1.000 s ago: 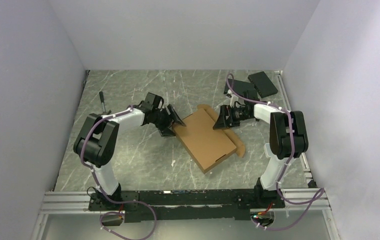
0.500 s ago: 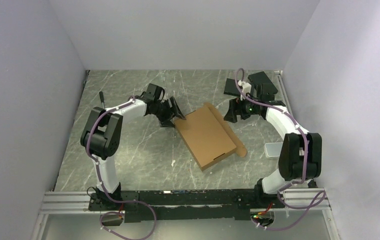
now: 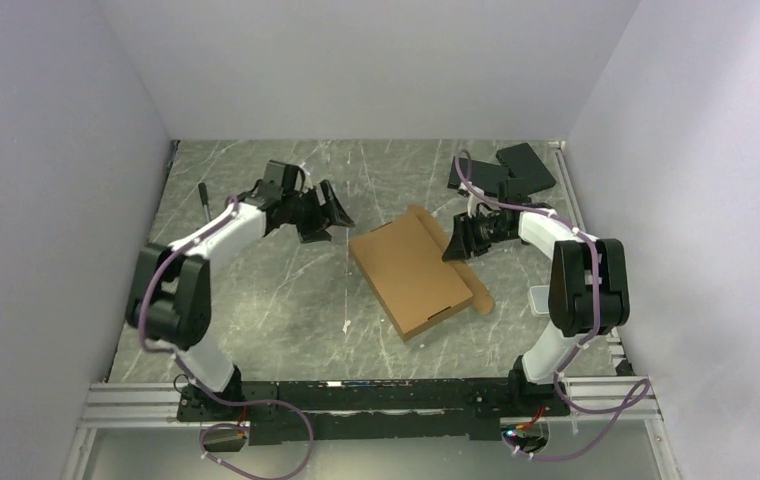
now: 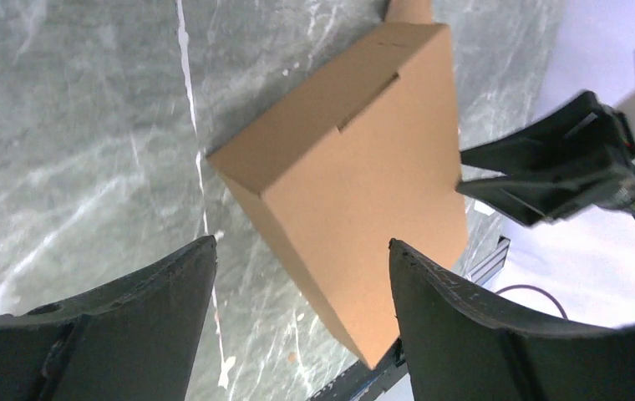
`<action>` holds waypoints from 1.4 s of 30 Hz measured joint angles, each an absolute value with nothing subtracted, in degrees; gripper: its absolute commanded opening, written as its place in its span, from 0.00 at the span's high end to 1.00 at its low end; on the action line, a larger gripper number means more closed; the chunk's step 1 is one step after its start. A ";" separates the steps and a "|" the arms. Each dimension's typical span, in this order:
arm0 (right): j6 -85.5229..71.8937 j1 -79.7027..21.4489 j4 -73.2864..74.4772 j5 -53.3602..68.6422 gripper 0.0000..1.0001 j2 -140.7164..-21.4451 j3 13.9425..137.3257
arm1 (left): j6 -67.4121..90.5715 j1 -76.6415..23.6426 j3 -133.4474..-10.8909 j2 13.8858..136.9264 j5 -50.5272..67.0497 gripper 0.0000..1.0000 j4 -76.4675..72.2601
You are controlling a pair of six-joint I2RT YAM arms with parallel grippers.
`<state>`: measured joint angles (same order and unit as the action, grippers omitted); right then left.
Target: Fold the paper box
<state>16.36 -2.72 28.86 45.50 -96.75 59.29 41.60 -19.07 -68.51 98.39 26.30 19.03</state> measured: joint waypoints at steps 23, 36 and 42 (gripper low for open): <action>8.97 -8.75 26.61 51.07 0.90 -102.37 60.82 | 50.85 -25.15 -53.89 94.30 31.09 0.19 9.04; -1.17 -14.09 18.87 54.41 0.76 -104.20 59.40 | 38.65 -21.06 -70.76 105.23 24.23 0.50 31.38; -0.43 -15.99 19.38 55.09 0.53 -104.25 59.40 | 29.23 -19.77 -83.83 113.16 23.88 0.50 38.87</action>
